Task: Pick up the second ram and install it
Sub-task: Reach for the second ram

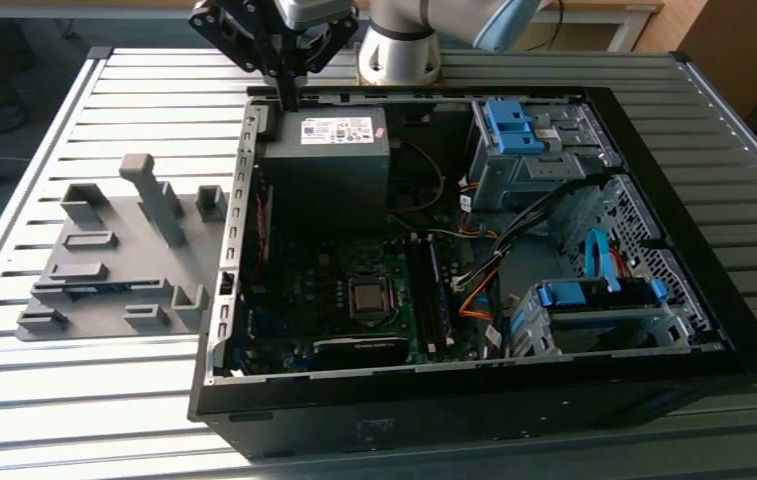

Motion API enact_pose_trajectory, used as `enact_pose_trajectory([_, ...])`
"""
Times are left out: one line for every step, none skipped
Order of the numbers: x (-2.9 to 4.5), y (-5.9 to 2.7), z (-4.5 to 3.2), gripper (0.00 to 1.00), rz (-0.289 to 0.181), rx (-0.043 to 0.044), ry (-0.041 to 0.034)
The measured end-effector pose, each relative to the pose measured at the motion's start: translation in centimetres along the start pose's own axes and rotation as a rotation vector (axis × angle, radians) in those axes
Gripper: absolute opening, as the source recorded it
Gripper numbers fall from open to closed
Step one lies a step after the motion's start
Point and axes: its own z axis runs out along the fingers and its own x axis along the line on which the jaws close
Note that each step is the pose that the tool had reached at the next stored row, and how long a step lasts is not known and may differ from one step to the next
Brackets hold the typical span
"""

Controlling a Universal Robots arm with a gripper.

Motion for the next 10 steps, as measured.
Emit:
enact_pose_trajectory([0.02,0.00,0.00,0.11,0.000,-0.0001,0.0000])
enact_pose_trajectory([0.04,0.00,0.00,0.11,0.000,-0.0001,-0.0001])
enact_pose_trajectory([0.06,0.00,0.00,0.11,0.000,0.0000,0.0000])
enact_pose_trajectory([0.08,-0.01,0.00,0.11,0.000,-0.0001,-0.0001])
enact_pose_trajectory([0.10,-0.01,0.00,0.11,0.000,0.0000,0.0000])
enact_pose_trajectory([0.12,-0.01,0.00,0.11,0.000,0.0000,0.0000])
enact_pose_trajectory([0.14,-0.01,0.00,0.11,0.000,0.0000,0.0000])
enact_pose_trajectory([0.16,-0.01,-0.01,0.11,0.000,0.0000,0.0000])
enact_pose_trajectory([0.18,-0.01,0.00,0.11,0.000,0.0000,0.0000])
enact_pose_trajectory([0.21,-0.01,0.00,0.11,0.000,0.0000,0.0000])
